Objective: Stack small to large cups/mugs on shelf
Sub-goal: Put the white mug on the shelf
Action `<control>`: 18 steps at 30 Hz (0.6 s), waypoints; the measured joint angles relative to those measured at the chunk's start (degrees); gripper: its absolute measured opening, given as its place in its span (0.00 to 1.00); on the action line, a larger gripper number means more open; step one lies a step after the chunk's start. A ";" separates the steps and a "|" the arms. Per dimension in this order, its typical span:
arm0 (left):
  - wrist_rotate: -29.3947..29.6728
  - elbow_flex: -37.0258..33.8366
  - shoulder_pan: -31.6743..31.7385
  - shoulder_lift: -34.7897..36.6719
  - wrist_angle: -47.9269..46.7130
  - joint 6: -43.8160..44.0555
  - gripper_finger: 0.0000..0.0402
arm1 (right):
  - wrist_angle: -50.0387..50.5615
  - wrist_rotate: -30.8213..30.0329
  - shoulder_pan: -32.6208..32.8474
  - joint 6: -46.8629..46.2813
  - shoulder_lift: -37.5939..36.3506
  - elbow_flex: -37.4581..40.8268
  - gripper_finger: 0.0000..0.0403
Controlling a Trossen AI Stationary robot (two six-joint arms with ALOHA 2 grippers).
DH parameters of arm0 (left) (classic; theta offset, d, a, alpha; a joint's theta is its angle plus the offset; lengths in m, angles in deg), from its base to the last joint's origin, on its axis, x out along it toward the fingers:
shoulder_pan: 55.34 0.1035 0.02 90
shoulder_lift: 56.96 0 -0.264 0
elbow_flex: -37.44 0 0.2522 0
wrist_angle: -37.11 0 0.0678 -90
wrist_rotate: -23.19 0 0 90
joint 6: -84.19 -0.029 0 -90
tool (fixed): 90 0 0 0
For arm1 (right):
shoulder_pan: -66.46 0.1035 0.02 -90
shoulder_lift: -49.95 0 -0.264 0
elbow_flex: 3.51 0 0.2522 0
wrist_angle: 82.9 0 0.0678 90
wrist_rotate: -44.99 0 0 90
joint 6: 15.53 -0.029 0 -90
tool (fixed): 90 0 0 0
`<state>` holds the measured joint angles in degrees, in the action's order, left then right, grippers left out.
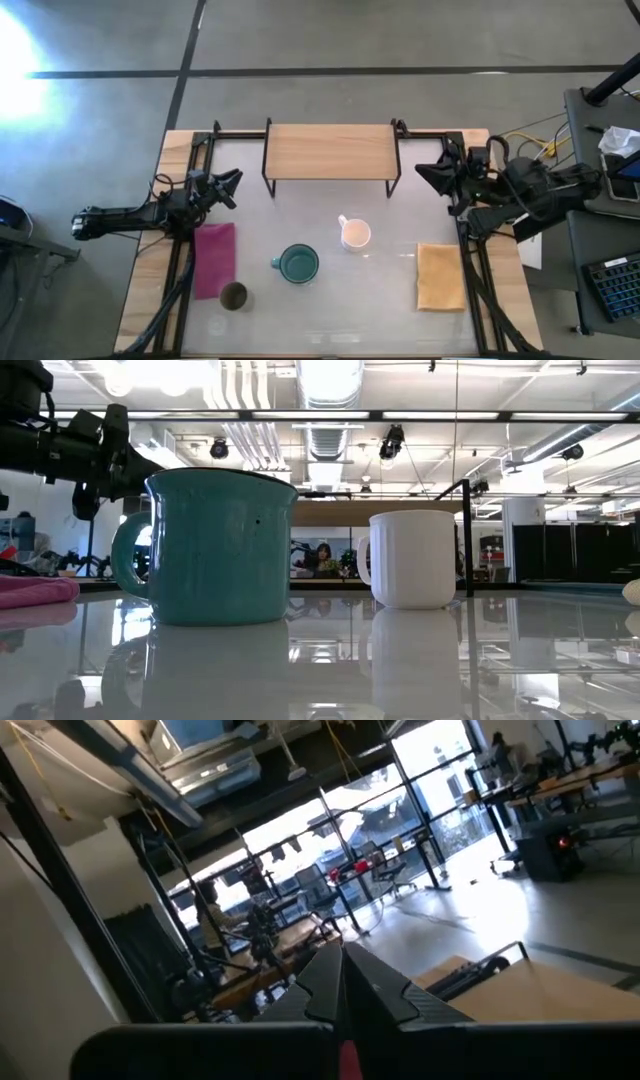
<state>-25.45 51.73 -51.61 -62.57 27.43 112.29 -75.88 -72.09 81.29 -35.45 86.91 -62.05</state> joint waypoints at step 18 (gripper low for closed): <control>0.00 0.00 0.00 0.00 0.00 0.00 0.23 | -6.27 1.94 -5.20 -1.33 10.77 -0.03 0.02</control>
<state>-25.45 51.73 -51.62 -62.57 27.43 112.29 -82.15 -70.15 76.09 -36.78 97.68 -62.08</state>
